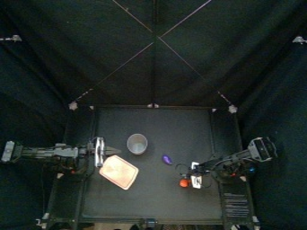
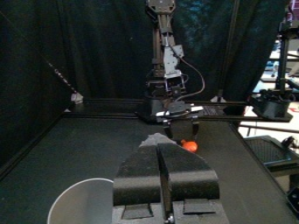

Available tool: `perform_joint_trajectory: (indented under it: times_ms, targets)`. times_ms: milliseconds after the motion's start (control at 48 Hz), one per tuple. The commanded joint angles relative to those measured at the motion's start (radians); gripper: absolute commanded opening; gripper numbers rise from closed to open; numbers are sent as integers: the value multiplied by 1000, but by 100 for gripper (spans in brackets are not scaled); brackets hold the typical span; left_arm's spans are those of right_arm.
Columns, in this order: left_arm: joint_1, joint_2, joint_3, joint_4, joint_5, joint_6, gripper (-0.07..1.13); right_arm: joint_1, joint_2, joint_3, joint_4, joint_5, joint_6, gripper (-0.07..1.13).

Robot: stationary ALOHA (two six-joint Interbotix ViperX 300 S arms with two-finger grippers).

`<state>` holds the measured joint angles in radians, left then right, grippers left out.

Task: Pick the drumstick then place it on the pink plate
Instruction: Pick the drumstick

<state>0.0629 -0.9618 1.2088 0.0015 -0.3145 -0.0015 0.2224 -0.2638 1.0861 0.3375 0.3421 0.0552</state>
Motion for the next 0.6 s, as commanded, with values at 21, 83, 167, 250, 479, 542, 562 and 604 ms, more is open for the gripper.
perform_joint_trajectory:
  times_ms: [21,83,167,250,479,542,562,604]
  targets:
    - [3,5,-12,0,-9,0,13,8,11,-21,-2,-8,-2,98]
    - [3,5,-9,0,-9,0,13,12,21,-23,-2,-11,-2,96]
    - [3,5,-8,0,-9,-2,13,17,34,-25,-3,-17,0,92]
    - [3,5,-6,0,-9,-2,13,23,44,-28,0,-29,0,86]
    - [3,5,-2,-12,-9,-2,13,41,84,-40,6,-37,-2,63]
    - [3,5,2,-18,-9,-2,13,46,91,-46,6,-37,-2,57]
    - [3,5,2,-20,-9,-2,13,49,92,-49,6,-37,-2,55]
    - [3,5,5,-21,-11,-2,13,51,92,-54,5,-37,-2,51]
